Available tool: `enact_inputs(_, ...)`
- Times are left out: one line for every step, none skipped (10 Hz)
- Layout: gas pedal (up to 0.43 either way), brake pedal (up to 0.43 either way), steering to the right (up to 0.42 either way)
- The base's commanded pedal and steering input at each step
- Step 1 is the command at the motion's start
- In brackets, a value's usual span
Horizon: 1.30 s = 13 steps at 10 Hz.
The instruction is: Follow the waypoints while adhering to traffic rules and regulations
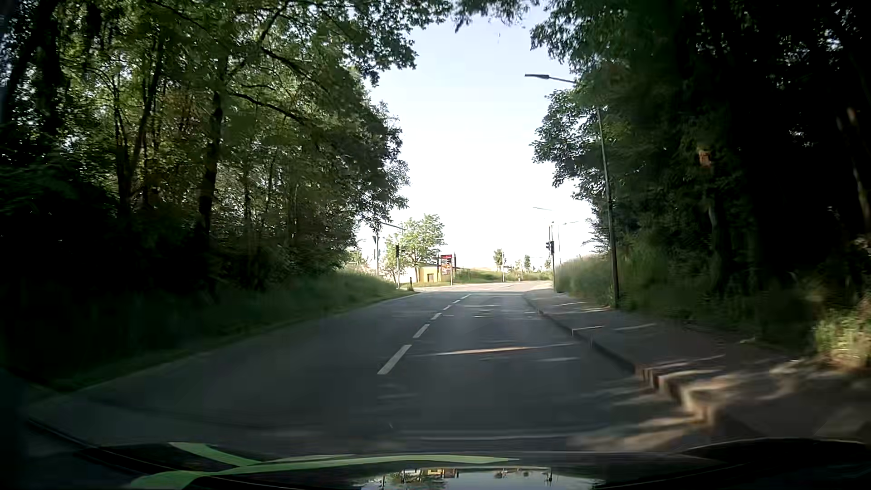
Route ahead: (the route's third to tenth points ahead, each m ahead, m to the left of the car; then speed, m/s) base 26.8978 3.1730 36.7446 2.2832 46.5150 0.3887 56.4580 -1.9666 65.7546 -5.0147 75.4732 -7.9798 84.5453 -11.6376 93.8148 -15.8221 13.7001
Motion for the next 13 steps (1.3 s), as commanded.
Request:
enact_inputs(0.0, 0.0, 0.005)
enact_inputs(0.0, 0.0, 0.005)
enact_inputs(0.0, 0.0, 0.005)
enact_inputs(0.0, 0.0, 0.005)
enact_inputs(0.0, 0.0, 0.005)
enact_inputs(0.0, 0.0, 0.005)
enact_inputs(0.0, 0.0, 0.005)
enact_inputs(0.008, 0.0, 0.008)
enact_inputs(0.028, 0.0, 0.011)
enact_inputs(0.039, 0.0, 0.014)
enact_inputs(0.047, 0.0, 0.014)
enact_inputs(0.047, 0.0, 0.014)
enact_inputs(0.047, 0.0, 0.014)
